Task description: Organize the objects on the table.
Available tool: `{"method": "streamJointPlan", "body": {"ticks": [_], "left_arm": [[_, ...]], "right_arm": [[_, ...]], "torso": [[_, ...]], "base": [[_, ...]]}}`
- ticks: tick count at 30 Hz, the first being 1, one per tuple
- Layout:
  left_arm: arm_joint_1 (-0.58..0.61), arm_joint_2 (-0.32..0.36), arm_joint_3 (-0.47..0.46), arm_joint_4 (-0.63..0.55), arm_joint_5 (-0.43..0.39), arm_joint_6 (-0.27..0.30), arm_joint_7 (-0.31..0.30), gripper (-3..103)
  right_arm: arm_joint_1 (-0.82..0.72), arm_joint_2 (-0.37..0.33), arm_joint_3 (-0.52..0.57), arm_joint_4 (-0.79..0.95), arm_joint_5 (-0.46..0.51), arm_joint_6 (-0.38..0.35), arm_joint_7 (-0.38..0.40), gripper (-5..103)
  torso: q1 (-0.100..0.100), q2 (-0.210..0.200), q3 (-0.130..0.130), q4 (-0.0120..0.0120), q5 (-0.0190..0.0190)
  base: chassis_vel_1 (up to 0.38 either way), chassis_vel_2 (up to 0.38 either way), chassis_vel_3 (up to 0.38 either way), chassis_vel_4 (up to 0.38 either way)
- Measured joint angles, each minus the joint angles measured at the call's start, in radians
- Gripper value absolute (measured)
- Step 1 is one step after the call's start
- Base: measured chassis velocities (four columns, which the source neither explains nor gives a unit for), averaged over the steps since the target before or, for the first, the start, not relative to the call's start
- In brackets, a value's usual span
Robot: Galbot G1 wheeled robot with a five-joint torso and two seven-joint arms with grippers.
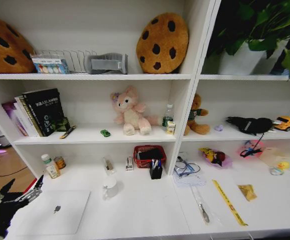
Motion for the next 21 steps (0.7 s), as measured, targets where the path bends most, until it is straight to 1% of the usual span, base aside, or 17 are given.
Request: {"method": "streamJointPlan", "body": {"ticks": [1, 4, 5, 7, 8, 10, 11, 12, 13, 16, 18, 19, 20, 21], "left_arm": [[0.000, 0.000, 0.000, 0.000, 0.000, 0.000, 0.000, 100], [0.000, 0.000, 0.000, 0.000, 0.000, 0.000, 0.000, 100], [0.000, 0.000, 0.000, 0.000, 0.000, 0.000, 0.000, 100], [0.000, 0.000, 0.000, 0.000, 0.000, 0.000, 0.000, 100], [0.000, 0.000, 0.000, 0.000, 0.000, 0.000, 0.000, 100], [0.000, 0.000, 0.000, 0.000, 0.000, 0.000, 0.000, 100], [0.000, 0.000, 0.000, 0.000, 0.000, 0.000, 0.000, 100], [0.000, 0.000, 0.000, 0.000, 0.000, 0.000, 0.000, 100], [0.000, 0.000, 0.000, 0.000, 0.000, 0.000, 0.000, 100], [0.000, 0.000, 0.000, 0.000, 0.000, 0.000, 0.000, 100], [0.000, 0.000, 0.000, 0.000, 0.000, 0.000, 0.000, 100], [0.000, 0.000, 0.000, 0.000, 0.000, 0.000, 0.000, 100], [0.000, 0.000, 0.000, 0.000, 0.000, 0.000, 0.000, 100], [0.000, 0.000, 0.000, 0.000, 0.000, 0.000, 0.000, 100]], "right_arm": [[0.000, 0.000, 0.000, 0.000, 0.000, 0.000, 0.000, 100], [-0.140, -0.001, -0.016, 0.210, 0.035, 0.010, -0.016, 100], [-0.140, -0.001, -0.016, 0.210, 0.035, 0.010, -0.016, 100], [-0.219, -0.009, -0.017, 0.361, 0.054, 0.011, -0.015, 100], [-0.219, -0.009, -0.017, 0.361, 0.054, 0.011, -0.015, 100], [-0.302, -0.025, -0.006, 0.519, 0.070, 0.011, -0.005, 100], [-0.302, -0.025, -0.006, 0.519, 0.070, 0.011, -0.005, 100], [-0.347, -0.037, 0.006, 0.602, 0.081, 0.011, -0.001, 100], [-0.347, -0.037, 0.006, 0.602, 0.081, 0.011, -0.001, 100], [-0.434, -0.068, 0.046, 0.819, 0.095, 0.010, 0.015, 100], [-0.447, -0.072, 0.052, 0.853, 0.097, 0.009, 0.018, 100], [-0.481, -0.086, 0.075, 0.951, 0.109, 0.009, 0.023, 100], [-0.481, -0.086, 0.075, 0.951, 0.109, 0.009, 0.023, 100], [-0.496, -0.096, 0.093, 1.009, 0.126, 0.007, 0.025, 100]], "torso": [[0.000, 0.000, 0.000, 0.0000, 0.0000], [0.000, 0.000, 0.000, 0.0004, 0.0001], [0.000, 0.000, 0.000, 0.0004, 0.0001], [0.000, 0.000, 0.000, 0.0005, 0.0000], [0.000, 0.000, 0.000, 0.0005, 0.0000], [0.000, 0.000, 0.000, 0.0006, -0.0001], [0.000, 0.000, 0.000, 0.0006, -0.0001], [0.000, 0.000, 0.000, 0.0004, 0.0000], [0.000, 0.000, 0.000, 0.0004, 0.0000], [0.000, 0.000, 0.000, 0.0006, -0.0001], [0.000, 0.000, 0.000, 0.0007, 0.0000], [0.000, 0.000, 0.000, 0.0007, -0.0002], [0.000, 0.000, 0.000, 0.0007, -0.0002], [0.000, 0.000, 0.000, 0.0004, -0.0002]], "base": [[0.000, 0.000, 0.000, 0.000], [0.000, 0.000, 0.000, 0.000], [0.000, 0.000, 0.000, 0.000], [0.000, 0.000, 0.000, 0.000], [0.000, 0.000, 0.000, 0.000], [0.000, 0.000, 0.000, 0.000], [0.000, 0.000, 0.000, 0.000], [0.000, 0.000, 0.000, 0.000], [0.000, 0.000, 0.000, 0.000], [0.000, 0.000, 0.000, 0.000], [0.000, 0.000, 0.000, 0.000], [0.000, 0.000, 0.000, 0.000], [0.000, 0.000, 0.000, 0.000], [0.000, 0.000, 0.000, 0.000]]}}
